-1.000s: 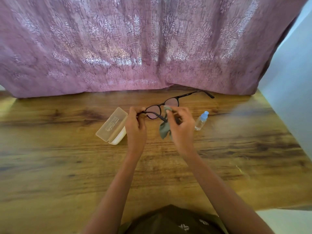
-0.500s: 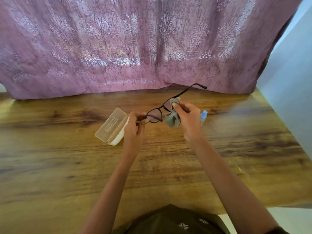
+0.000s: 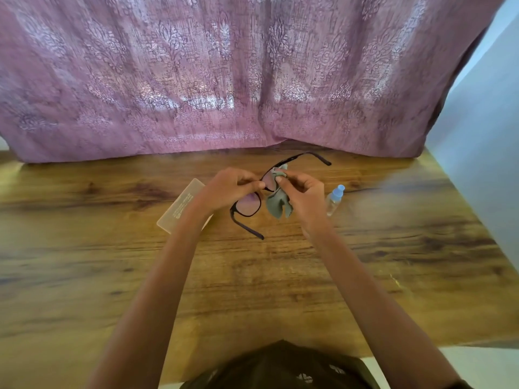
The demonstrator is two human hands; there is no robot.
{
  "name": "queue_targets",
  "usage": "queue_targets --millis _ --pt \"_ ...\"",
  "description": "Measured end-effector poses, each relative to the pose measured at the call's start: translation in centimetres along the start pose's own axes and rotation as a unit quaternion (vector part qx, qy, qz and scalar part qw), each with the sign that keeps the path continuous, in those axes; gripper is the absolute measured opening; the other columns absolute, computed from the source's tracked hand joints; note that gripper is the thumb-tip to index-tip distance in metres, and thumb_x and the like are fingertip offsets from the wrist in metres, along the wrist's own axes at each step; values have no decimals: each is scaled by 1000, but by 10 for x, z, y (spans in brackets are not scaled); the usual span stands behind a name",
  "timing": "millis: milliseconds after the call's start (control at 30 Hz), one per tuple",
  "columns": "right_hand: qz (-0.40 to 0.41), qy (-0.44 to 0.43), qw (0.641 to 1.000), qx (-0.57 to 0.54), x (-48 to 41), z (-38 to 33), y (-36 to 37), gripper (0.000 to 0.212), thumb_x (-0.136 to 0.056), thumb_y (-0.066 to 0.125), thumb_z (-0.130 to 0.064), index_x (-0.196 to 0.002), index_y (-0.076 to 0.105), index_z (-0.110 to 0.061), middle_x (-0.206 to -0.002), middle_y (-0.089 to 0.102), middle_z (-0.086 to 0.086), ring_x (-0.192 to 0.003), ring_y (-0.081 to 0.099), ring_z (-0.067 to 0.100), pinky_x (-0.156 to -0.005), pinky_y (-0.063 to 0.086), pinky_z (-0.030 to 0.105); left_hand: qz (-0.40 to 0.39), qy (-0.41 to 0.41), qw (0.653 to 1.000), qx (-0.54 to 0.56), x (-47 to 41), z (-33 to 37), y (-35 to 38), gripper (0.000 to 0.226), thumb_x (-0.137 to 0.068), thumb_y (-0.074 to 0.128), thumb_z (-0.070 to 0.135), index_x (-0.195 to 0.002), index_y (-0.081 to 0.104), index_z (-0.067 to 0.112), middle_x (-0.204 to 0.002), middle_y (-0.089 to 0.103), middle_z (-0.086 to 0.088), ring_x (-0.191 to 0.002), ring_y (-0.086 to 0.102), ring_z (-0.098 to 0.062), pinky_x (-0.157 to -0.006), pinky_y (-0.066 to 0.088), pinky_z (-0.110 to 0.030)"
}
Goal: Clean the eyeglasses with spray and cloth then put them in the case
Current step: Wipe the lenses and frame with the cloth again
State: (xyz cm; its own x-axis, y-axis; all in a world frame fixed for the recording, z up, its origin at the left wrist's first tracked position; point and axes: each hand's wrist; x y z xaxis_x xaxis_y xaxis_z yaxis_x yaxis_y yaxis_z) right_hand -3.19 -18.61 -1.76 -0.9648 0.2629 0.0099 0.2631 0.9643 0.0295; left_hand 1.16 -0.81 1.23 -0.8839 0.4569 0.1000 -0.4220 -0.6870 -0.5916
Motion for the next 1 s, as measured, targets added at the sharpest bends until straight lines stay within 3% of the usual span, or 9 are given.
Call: queue_targets --millis 133,200,267,333,433,500,733,867,1000 --pt "-1 -46 998 47 1 1 -2 13 -89 70 -12 -100 74 -18 -98 74 3 -90 70 17 -77 56 26 -7 0 1000 17 1 6 2 13 -93 63 24 -95 74 18 -84 73 9 -72 66 7 -67 44 -2" --pt "14 -129 983 133 2 2 -3 16 -87 72 -11 -103 75 -16 -100 71 2 -88 67 14 -77 51 18 -15 -11 1000 18 1 8 3 18 -95 60 24 -101 74 14 -91 75 1 -83 69 -4 -76 48 -10" --pt "33 -231 945 230 2 3 -3 18 -85 73 -8 -103 75 -12 -100 68 2 -87 61 9 -78 44 9 -32 -22 999 18 2 10 3 23 -98 56 25 -108 72 11 -100 75 -4 -96 69 -13 -89 50 -24" --pt "47 -295 911 285 2 4 -3 19 -84 73 -4 -103 76 -8 -99 66 6 -88 54 4 -81 39 5 -45 -33 998 20 2 10 4 22 -99 53 24 -108 70 13 -98 75 -2 -95 69 -9 -89 48 -26" --pt "50 -328 890 312 2 6 -2 20 -85 72 -2 -104 75 -6 -101 64 9 -91 51 0 -83 36 2 -31 -46 998 -11 4 10 6 20 -99 52 25 -86 67 27 -79 73 9 -76 66 6 -76 43 -17" --pt "50 -345 880 323 3 6 0 19 -86 71 -2 -105 74 -5 -106 63 11 -92 49 -2 -83 37 2 -18 -47 998 -23 5 10 6 21 -99 52 26 -84 66 27 -81 75 4 -82 66 0 -82 45 -21" --pt "-11 -414 793 447 10 -1 -3 22 -87 63 8 -109 69 5 -104 66 14 -83 67 23 -69 54 25 4 -42 998 -35 6 15 6 25 -100 50 26 -86 71 22 -84 72 3 -90 64 -15 -83 47 -27" --pt "-47 -411 794 446 18 0 -4 22 -88 62 7 -108 69 4 -102 66 14 -82 67 25 -66 58 29 10 -45 998 -40 6 16 11 27 -100 49 23 -87 71 16 -90 74 -3 -92 67 -22 -92 49 -46" --pt "-60 -410 800 434 15 1 -4 24 -87 64 7 -110 69 4 -105 65 15 -82 67 25 -63 58 33 10 -41 998 -43 5 17 13 25 -100 48 22 -89 70 18 -82 75 3 -86 68 -8 -90 51 -37"
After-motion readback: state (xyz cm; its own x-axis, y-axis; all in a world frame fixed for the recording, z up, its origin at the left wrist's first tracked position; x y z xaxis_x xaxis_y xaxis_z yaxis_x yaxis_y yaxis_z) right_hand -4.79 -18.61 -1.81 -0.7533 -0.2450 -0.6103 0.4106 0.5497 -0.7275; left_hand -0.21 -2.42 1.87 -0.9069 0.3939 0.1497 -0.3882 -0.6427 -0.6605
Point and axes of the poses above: each hand's wrist, its own x-axis away from the middle knuckle, its own y-axis out of the palm, z = x × y
